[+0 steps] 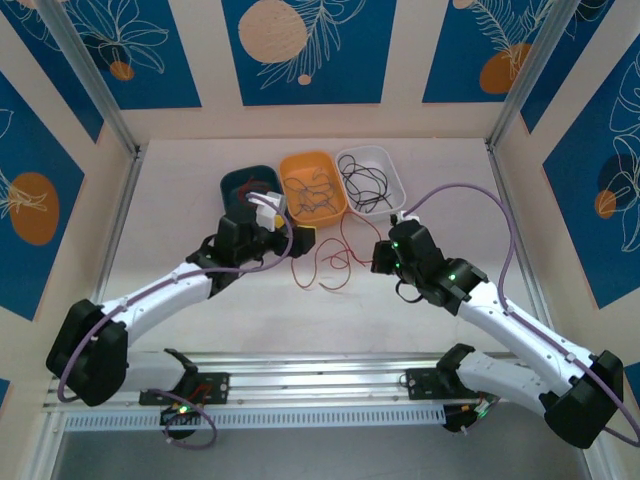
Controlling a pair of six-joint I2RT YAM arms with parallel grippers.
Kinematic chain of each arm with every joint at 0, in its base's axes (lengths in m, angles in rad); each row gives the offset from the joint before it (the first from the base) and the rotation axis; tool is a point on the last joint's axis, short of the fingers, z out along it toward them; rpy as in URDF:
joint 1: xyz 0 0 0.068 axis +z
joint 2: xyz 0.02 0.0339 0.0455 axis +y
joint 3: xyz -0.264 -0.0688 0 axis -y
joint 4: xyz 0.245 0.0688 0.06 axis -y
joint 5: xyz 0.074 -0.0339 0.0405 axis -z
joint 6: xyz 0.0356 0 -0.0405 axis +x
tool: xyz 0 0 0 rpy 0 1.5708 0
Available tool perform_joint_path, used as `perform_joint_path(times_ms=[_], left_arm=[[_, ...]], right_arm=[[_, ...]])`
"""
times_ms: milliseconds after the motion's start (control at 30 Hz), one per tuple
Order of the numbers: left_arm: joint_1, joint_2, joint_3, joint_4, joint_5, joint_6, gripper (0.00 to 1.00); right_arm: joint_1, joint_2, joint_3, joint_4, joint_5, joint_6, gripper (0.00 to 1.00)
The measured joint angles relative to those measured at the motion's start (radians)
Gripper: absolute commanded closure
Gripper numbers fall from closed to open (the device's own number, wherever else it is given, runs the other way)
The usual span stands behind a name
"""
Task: Untangle the cables
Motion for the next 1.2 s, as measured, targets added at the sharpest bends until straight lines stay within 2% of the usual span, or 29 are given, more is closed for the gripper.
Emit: perform_joint_path(times_ms=[167, 367, 767, 867, 1000, 1067, 1200], left_arm=[[-0.06, 0.059, 0.0, 0.062, 0.003, -0.026, 0.0], [-0.139, 0.108, 0.001, 0.143, -0.085, -0.061, 0.04], [-0.159, 0.218, 0.036, 0.241, -0.101, -0.123, 0.13], [-0.164, 0.249, 0.056, 0.256, -0.097, -0.134, 0.2], [-0.166, 0.286, 0.074, 0.27, -0.099, -0.155, 0.36], [-0.166, 0.302, 0.077, 0.278, -0.102, -0.168, 0.46], [-0.167, 0.322, 0.086, 0.28, -0.115, -0.171, 0.73]], right_arm=[[0.0, 0.0, 0.0, 0.022, -0.028, -0.018, 1.0], [0.0, -0.004, 0.0, 0.024, -0.056, -0.023, 1.0], [0.0, -0.039, 0.0, 0.053, -0.098, -0.028, 1.0], [0.0, -0.039, 0.0, 0.058, -0.113, -0.029, 1.0], [0.0, -0.039, 0.0, 0.066, -0.125, -0.029, 1.0], [0.0, -0.039, 0.0, 0.066, -0.127, -0.029, 1.0], [0.0, -0.048, 0.0, 0.063, -0.127, -0.029, 1.0]])
